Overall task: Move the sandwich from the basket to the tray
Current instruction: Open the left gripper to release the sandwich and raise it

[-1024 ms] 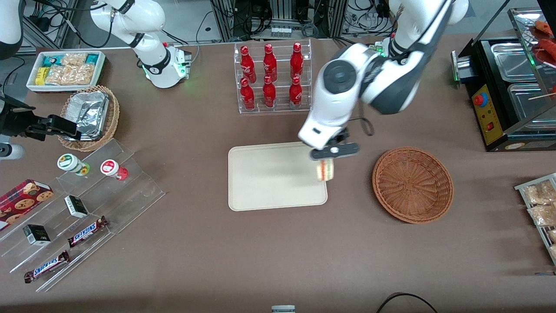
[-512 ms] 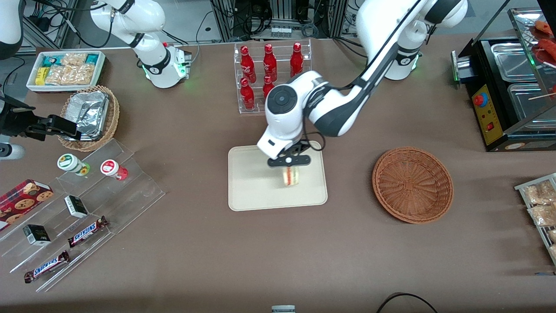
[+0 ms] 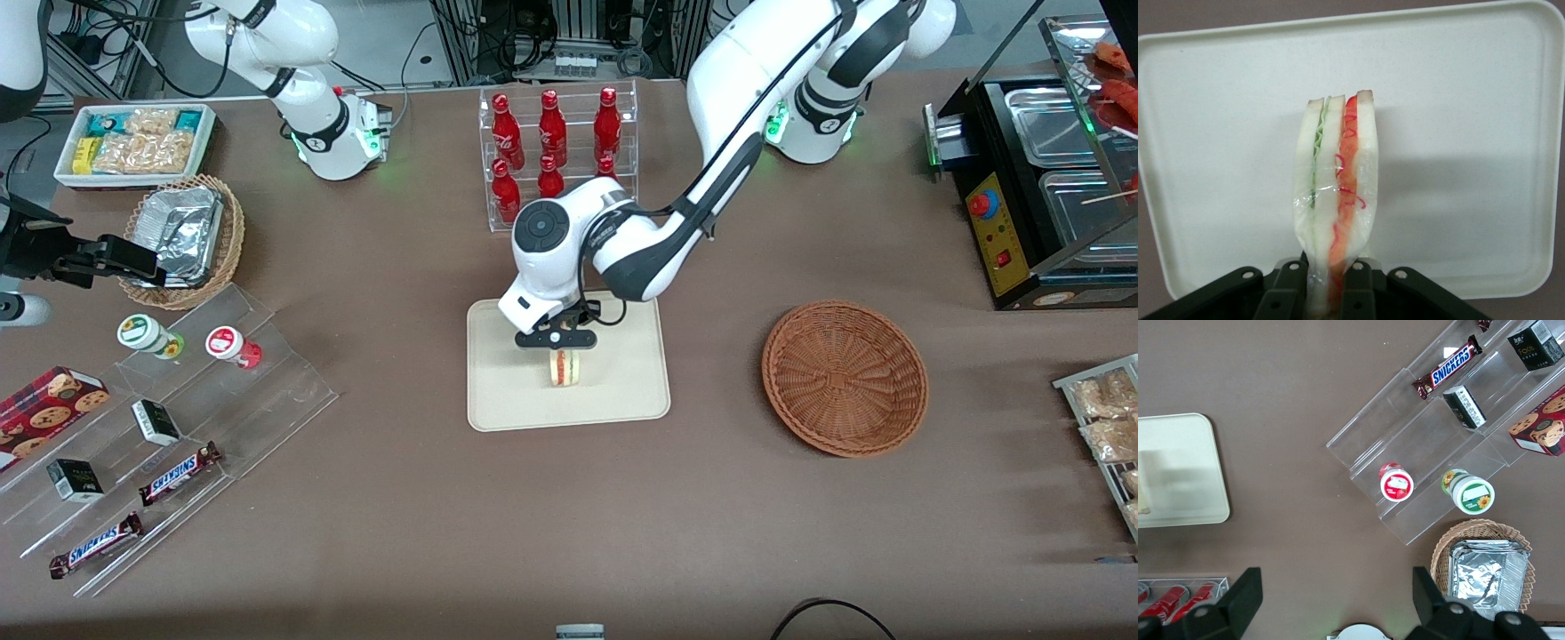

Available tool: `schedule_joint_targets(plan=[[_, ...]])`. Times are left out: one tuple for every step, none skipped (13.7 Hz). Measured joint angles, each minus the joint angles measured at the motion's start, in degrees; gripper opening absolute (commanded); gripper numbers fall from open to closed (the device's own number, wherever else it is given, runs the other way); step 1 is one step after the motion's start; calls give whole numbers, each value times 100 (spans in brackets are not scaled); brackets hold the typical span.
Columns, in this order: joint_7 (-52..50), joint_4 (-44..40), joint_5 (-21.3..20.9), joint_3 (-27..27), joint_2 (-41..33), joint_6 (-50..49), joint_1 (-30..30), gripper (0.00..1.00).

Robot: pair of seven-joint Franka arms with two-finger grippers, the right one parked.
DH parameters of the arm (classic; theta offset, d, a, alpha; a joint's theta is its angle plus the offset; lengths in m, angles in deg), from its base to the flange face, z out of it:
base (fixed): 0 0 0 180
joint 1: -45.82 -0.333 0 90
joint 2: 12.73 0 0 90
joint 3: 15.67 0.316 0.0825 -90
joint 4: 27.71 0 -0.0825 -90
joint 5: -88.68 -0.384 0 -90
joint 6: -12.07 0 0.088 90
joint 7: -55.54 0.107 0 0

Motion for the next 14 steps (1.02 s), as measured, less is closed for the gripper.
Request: schedule_joint_targets(plan=[[-80,-65,-9,2,90,36,23,0],[-155,-104,-33,3,159,58,40,0],[-207,-129,-103,4,210,73,59,0],[-276,-137,-222,4,251,82,83,0],[-342,-138,-322,4,287,91,103,2],[-372,-139,-366,4,325,121,116,39],[-378,-140,-385,4,359,153,123,94],[-380,-147,-396,6,380,169,125,100],[-381,-158,-401,9,383,170,125,100],[-387,-184,-403,9,383,170,126,100],[-398,-224,-407,9,380,170,126,100],[-420,-271,-412,10,367,169,126,100],[-472,-327,-412,12,329,159,125,100],[-616,-384,-412,19,255,116,122,100]])
